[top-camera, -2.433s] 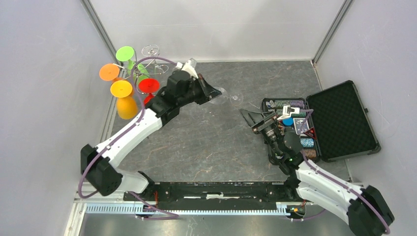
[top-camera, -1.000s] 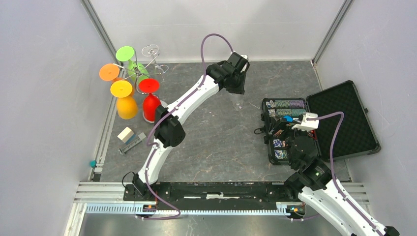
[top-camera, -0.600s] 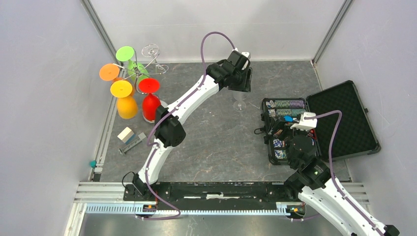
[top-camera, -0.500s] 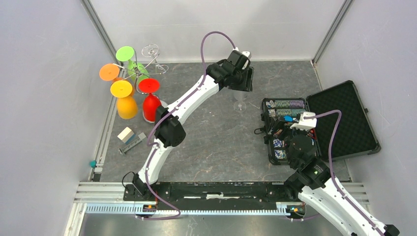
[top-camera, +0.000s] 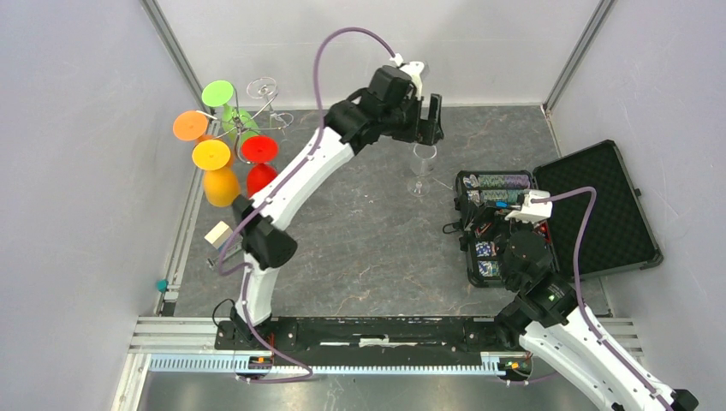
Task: Take the wine glass off the wine glass rack
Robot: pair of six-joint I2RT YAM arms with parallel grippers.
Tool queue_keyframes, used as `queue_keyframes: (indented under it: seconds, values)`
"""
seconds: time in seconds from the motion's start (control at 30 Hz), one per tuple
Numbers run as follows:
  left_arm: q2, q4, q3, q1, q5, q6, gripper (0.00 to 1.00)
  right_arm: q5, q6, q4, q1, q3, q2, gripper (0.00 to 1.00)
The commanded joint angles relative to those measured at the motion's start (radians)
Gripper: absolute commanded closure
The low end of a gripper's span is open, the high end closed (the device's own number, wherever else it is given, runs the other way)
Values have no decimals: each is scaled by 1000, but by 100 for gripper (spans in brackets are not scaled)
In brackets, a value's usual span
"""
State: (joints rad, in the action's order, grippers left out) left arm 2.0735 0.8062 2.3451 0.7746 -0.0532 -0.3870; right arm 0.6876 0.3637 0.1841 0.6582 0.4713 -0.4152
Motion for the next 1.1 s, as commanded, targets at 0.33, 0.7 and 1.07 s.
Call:
queue_keyframes:
  seconds: [0.33, 0.7, 1.07]
  values:
    - [-802, -10, -539, -141, 259, -42, 0, -230, 150, -20, -1, 46, -47, 11]
    - [-1115, 228, -720, -428, 362, -114, 0, -433, 266, 3, 0, 38, -90, 16]
    - [-1121, 106, -853, -520, 320, -197, 29, -464, 300, 36, -2, 9, 28, 32]
